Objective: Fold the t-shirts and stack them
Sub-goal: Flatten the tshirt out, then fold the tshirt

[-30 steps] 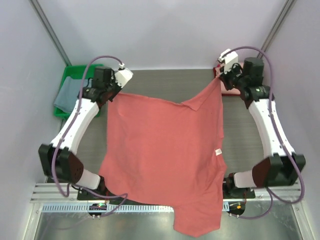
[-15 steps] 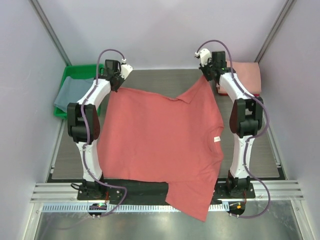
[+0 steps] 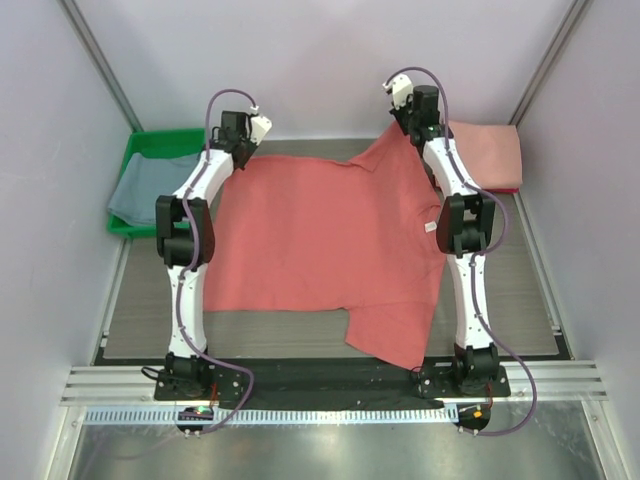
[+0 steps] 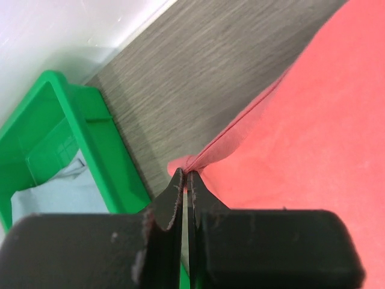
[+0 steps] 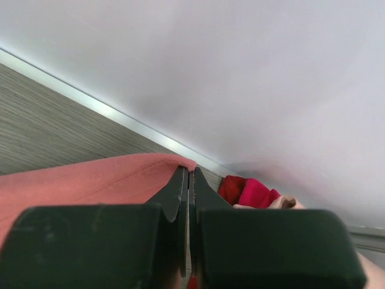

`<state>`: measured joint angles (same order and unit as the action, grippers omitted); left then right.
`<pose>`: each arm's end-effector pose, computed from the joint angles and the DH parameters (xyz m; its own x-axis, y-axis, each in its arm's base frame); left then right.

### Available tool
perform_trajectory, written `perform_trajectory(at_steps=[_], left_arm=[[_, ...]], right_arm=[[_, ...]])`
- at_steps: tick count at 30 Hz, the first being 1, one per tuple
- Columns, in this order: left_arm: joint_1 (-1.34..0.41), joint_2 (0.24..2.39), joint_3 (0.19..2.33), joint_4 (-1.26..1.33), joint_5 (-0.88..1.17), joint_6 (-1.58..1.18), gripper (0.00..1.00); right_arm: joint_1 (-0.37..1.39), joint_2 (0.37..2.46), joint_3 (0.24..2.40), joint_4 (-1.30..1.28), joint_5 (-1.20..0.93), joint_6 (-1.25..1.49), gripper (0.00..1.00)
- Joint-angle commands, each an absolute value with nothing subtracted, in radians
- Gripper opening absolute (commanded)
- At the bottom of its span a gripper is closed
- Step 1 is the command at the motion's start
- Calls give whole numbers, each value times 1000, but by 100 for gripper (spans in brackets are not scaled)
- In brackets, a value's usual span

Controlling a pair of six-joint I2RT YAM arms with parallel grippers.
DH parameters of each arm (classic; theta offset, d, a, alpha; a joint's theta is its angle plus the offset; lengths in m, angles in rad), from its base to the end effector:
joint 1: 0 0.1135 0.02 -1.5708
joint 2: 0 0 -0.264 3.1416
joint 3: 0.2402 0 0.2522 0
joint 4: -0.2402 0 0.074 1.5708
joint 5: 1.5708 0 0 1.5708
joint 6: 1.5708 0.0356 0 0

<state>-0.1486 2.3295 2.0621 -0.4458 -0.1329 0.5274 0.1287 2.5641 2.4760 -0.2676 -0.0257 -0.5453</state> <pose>0.5312 -0.0748 0.2267 -0.5351 0.5845 -0.6099 0.3668 0.8111 0.4555 0.5882 0.0770 0.2577 -0.2163 -0.5508 -0.8061 -0.3092 0.8218 -0.4786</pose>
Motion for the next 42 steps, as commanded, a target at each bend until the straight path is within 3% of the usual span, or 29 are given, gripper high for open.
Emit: perform_trajectory(at_steps=[1,8,17,42], left_arm=[[-147,2348,2146,-384,-155,529,0],[-147,2301,2143,-367,-155,514,0],[-149,2036,1801,-278,-115,621,0],[-149,1760,1457,-265,-92,687,0]], right_arm=[[130,2569,2516,-152,-9,-566,1],[132,2470,2396,-156,-5,-561,1],[140,2093,2036,-231,-43,-586,1],[241,1563,1514,-413,48,-565,1]])
